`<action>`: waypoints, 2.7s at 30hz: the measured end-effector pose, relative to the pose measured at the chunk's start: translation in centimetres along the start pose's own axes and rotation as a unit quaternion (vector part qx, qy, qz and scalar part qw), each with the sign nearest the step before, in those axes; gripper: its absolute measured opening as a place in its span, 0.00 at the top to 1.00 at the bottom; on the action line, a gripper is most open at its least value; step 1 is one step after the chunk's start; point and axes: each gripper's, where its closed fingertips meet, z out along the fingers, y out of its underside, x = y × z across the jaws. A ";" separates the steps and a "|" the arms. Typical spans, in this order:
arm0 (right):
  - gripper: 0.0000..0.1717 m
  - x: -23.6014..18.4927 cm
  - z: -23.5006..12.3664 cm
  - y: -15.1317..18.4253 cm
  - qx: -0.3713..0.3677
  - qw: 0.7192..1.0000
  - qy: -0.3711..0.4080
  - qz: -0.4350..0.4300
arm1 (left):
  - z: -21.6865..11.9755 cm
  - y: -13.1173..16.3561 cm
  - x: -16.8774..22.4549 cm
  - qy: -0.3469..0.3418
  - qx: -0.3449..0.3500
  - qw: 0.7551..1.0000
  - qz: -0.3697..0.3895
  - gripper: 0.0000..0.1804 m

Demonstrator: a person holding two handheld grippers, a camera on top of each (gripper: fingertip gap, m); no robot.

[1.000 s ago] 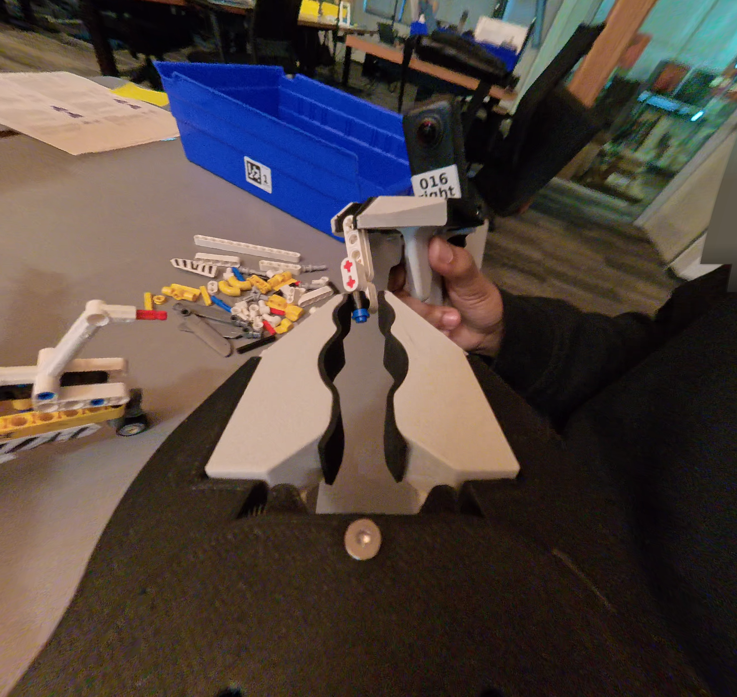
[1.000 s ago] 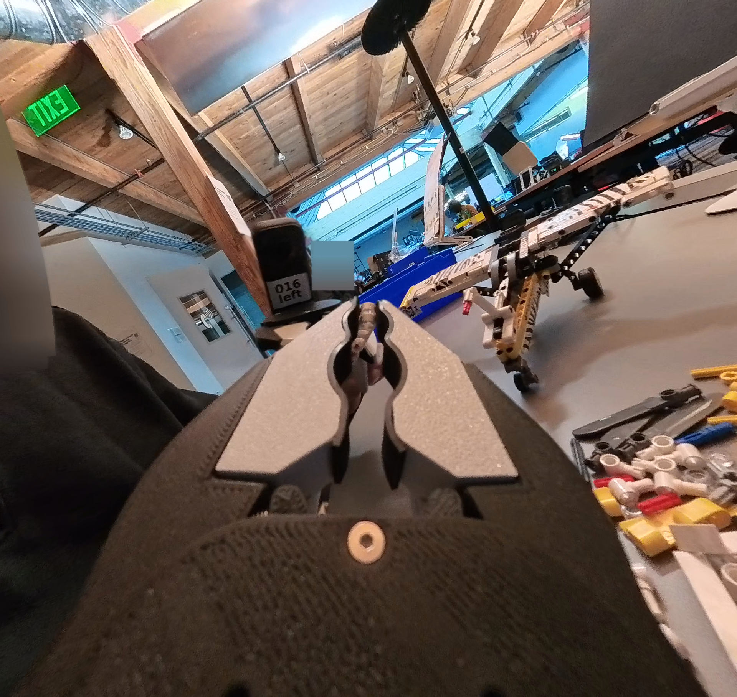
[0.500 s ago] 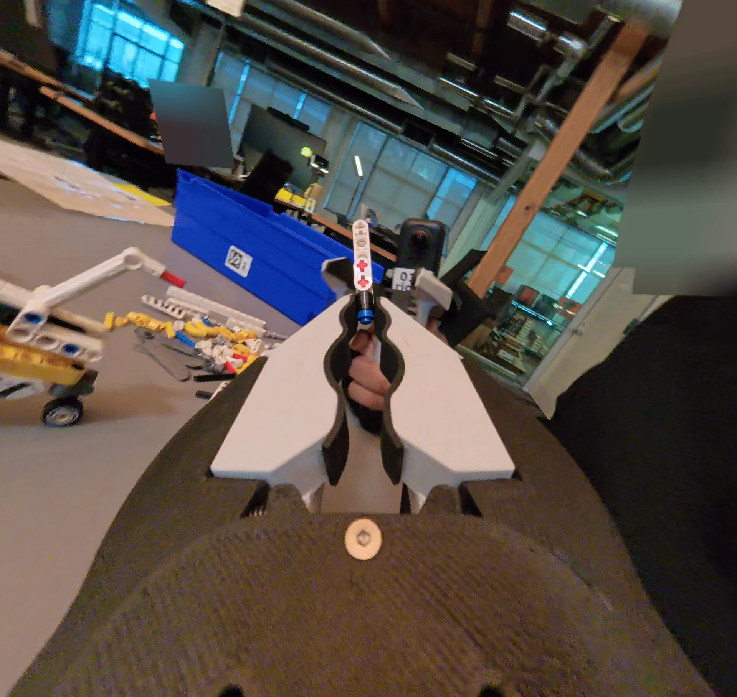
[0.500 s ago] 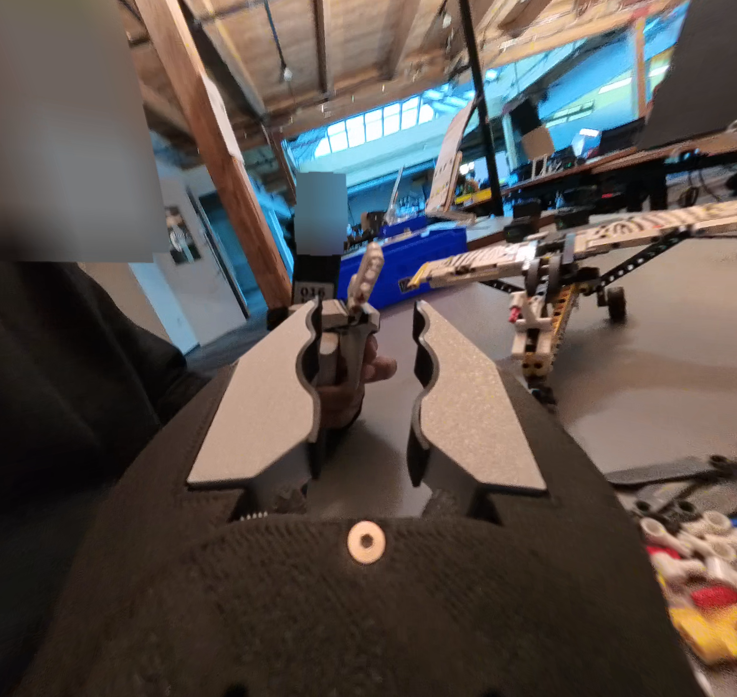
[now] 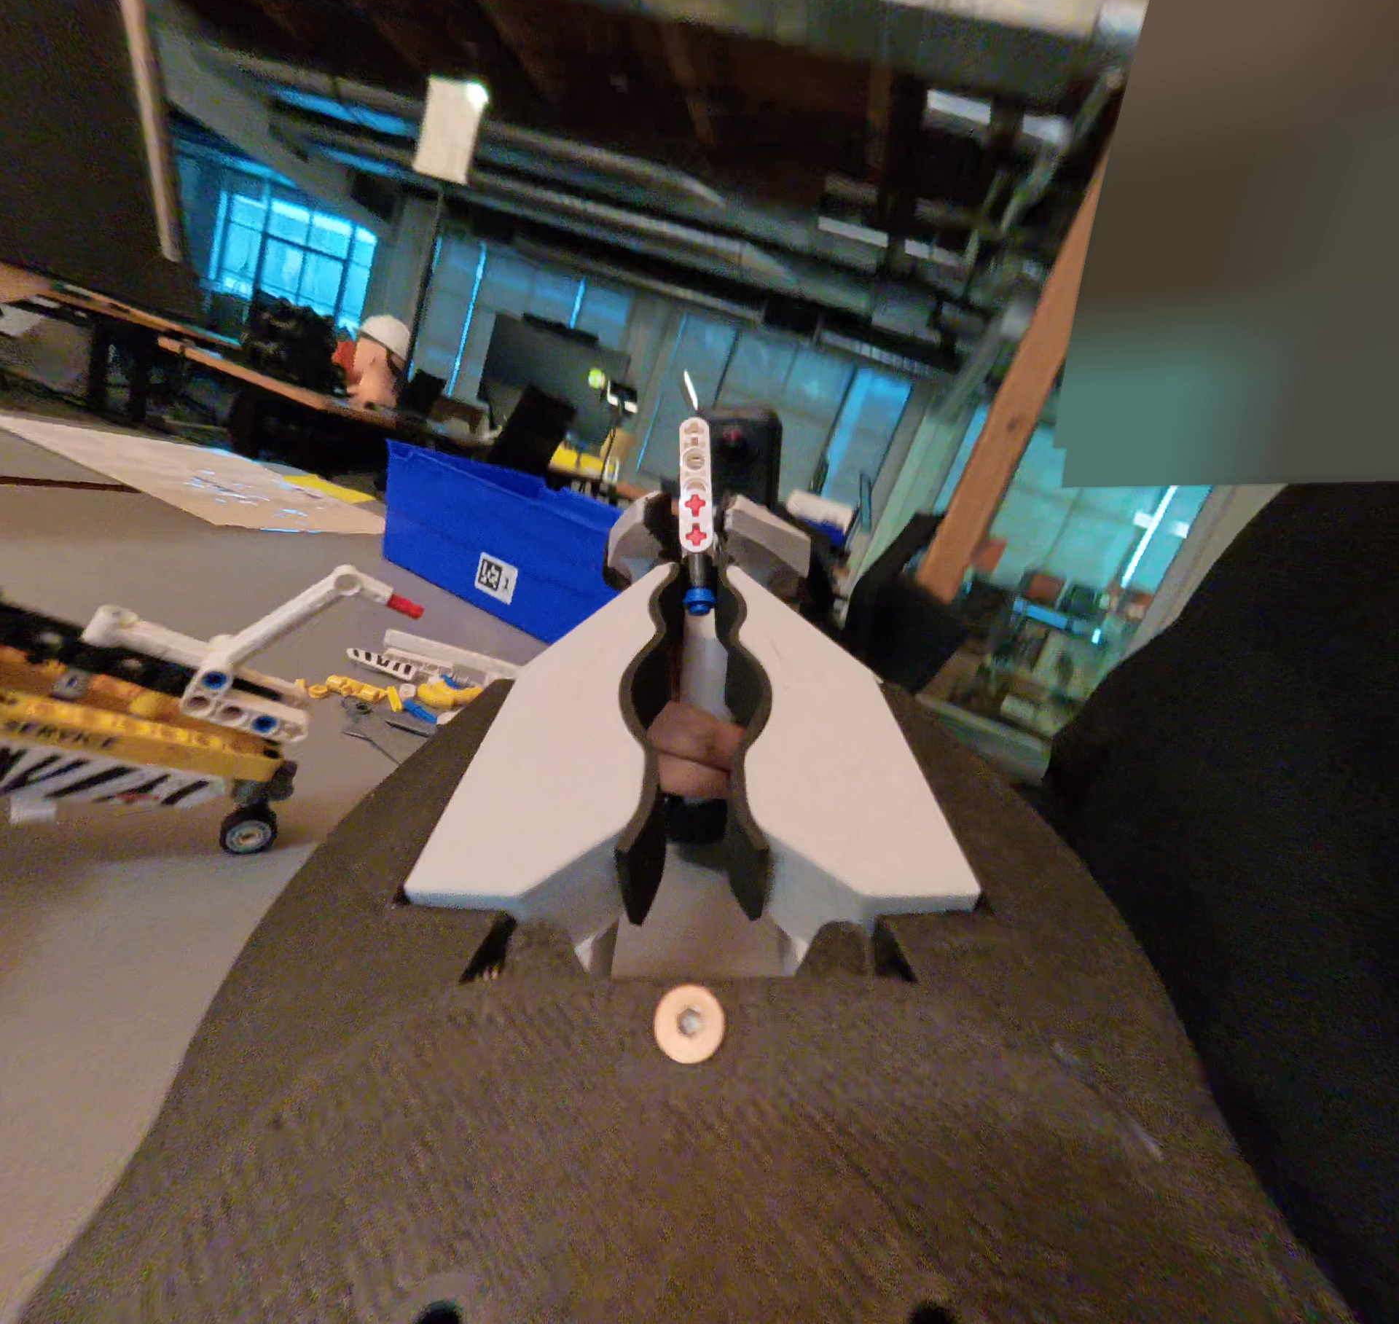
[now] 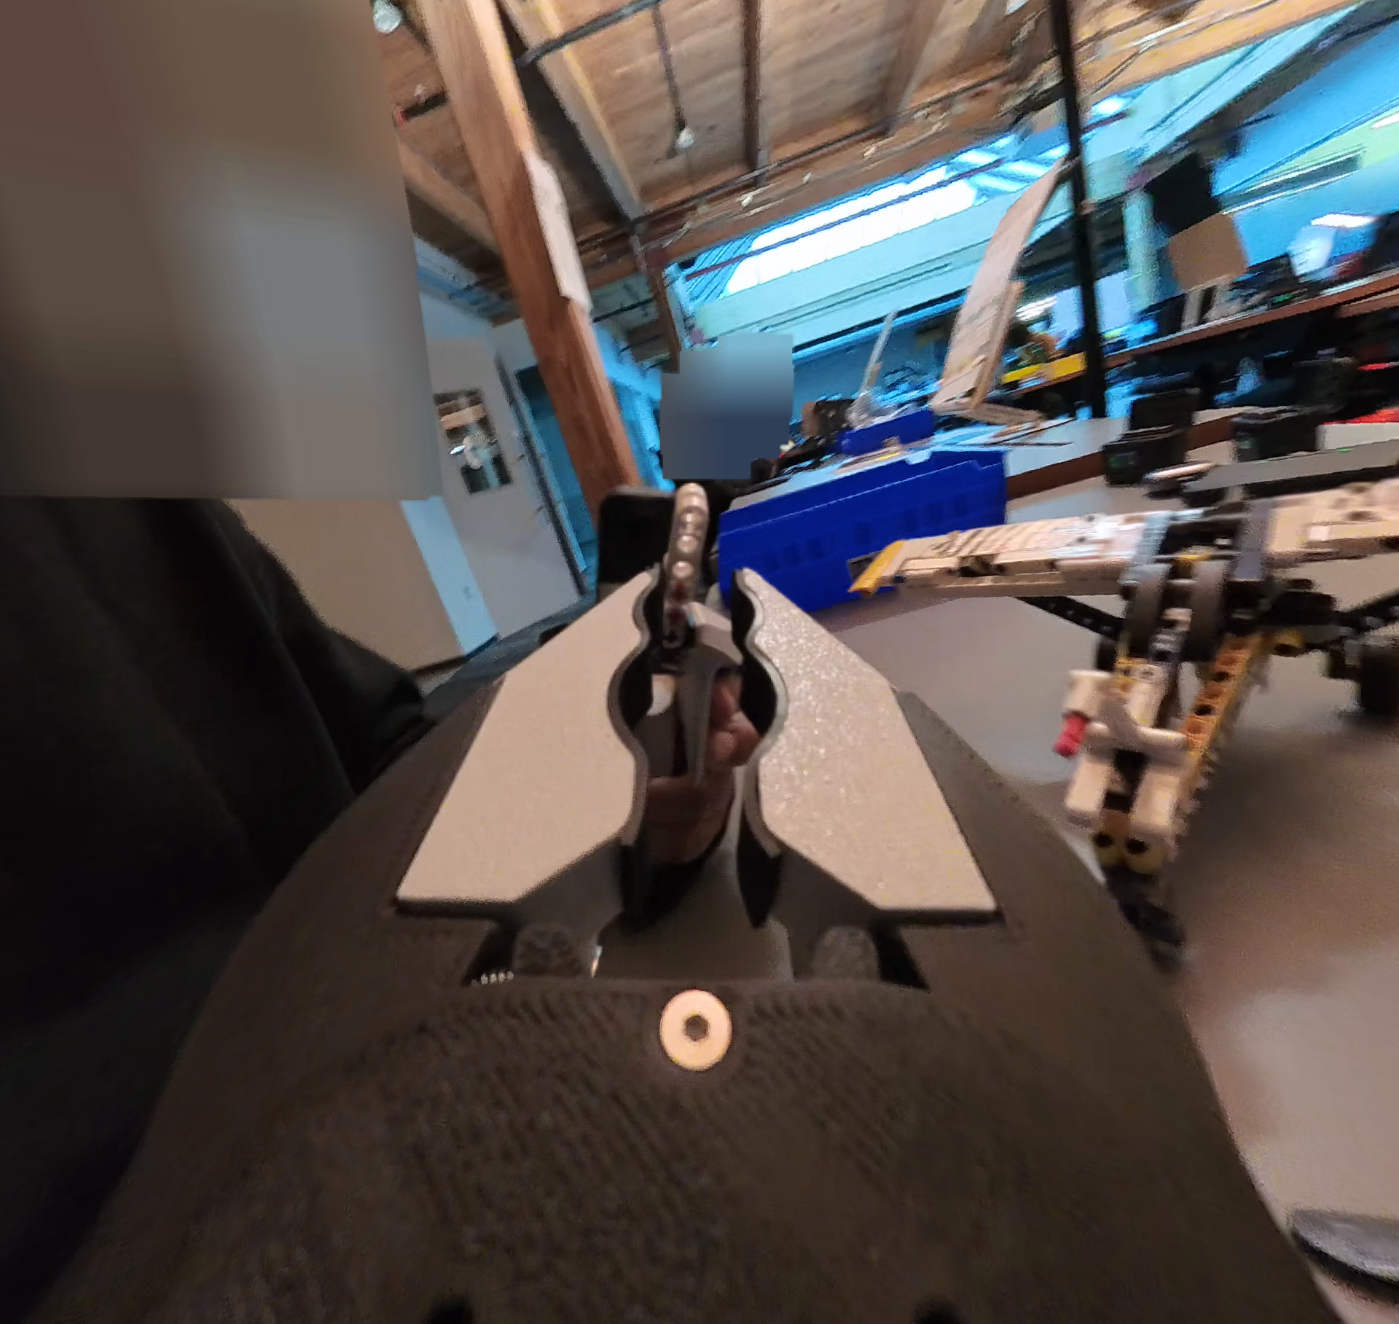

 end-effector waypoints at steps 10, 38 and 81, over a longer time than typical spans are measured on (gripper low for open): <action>0.89 0.4 -0.3 0.2 0.013 0.999 0.001 0.041 | -0.7 -0.4 -0.1 0.010 0.021 0.999 -0.048 0.99; 0.97 2.7 -1.5 2.0 -0.023 0.992 0.053 0.112 | -1.4 0.2 -2.8 -0.002 -0.023 0.988 -0.150 0.90; 0.97 3.1 -2.6 1.3 -0.025 0.993 0.073 0.094 | -2.7 -1.5 -3.4 0.006 0.006 0.990 -0.143 0.98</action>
